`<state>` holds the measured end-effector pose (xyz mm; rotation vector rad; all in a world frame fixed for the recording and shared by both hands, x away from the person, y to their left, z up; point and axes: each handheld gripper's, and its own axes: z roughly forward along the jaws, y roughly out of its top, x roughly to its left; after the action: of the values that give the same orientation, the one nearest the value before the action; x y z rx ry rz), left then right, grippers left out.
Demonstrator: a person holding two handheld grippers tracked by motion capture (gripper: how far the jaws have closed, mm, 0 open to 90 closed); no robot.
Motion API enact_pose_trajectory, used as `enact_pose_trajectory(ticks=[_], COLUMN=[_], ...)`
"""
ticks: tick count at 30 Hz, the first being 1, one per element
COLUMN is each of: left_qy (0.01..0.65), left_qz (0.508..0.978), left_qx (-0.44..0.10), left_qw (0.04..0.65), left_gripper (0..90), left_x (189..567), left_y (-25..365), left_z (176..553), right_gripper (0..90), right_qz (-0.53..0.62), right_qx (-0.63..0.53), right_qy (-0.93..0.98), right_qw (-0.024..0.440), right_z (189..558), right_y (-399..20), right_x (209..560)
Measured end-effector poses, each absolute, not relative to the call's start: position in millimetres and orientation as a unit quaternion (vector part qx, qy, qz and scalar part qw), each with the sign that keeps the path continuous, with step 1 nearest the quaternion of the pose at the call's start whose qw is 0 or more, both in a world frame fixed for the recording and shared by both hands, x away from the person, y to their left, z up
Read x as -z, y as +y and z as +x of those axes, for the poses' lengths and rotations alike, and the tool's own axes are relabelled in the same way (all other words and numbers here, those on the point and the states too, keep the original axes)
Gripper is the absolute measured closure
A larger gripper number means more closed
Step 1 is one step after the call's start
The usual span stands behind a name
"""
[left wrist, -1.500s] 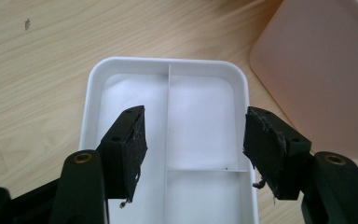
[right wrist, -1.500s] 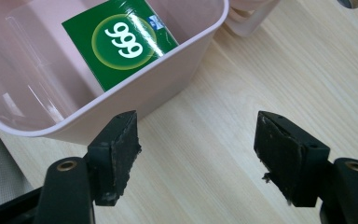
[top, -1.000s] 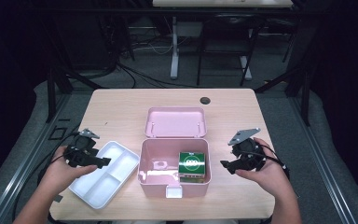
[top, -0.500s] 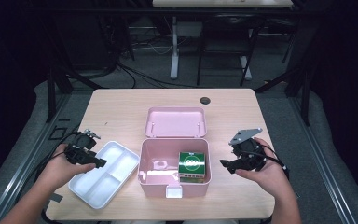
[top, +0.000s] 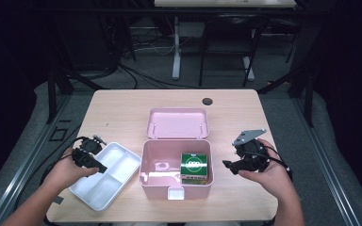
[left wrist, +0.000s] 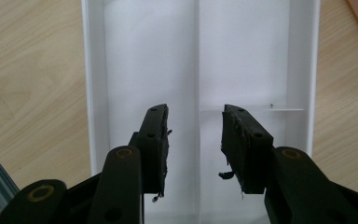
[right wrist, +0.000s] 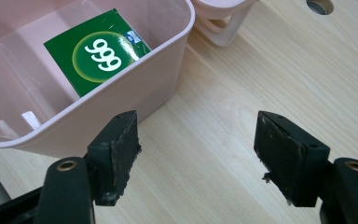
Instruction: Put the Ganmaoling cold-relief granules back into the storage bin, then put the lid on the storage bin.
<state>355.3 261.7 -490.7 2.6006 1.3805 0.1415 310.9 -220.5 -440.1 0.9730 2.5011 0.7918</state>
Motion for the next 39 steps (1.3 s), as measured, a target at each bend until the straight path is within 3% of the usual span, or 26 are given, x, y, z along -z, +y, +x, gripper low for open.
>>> enact_pose_trajectory(ticks=[25, 39], left_qy=[0.478, 0.484], left_qz=[0.876, 0.873], left_qx=[-0.014, -0.011], left_qw=[0.064, 0.055], left_gripper=[72.7, 79.0], left_x=[521.9, 521.5], left_y=[258.3, 257.0], left_z=[363.1, 366.6], right_gripper=[30.1, 30.1], right_qz=[0.34, 0.337], right_qx=[-0.28, -0.288], right_qy=[0.882, 0.879], right_qw=[0.169, 0.175], right_z=[309.8, 309.3], right_y=[-219.2, -219.2], right_x=[438.5, 438.7])
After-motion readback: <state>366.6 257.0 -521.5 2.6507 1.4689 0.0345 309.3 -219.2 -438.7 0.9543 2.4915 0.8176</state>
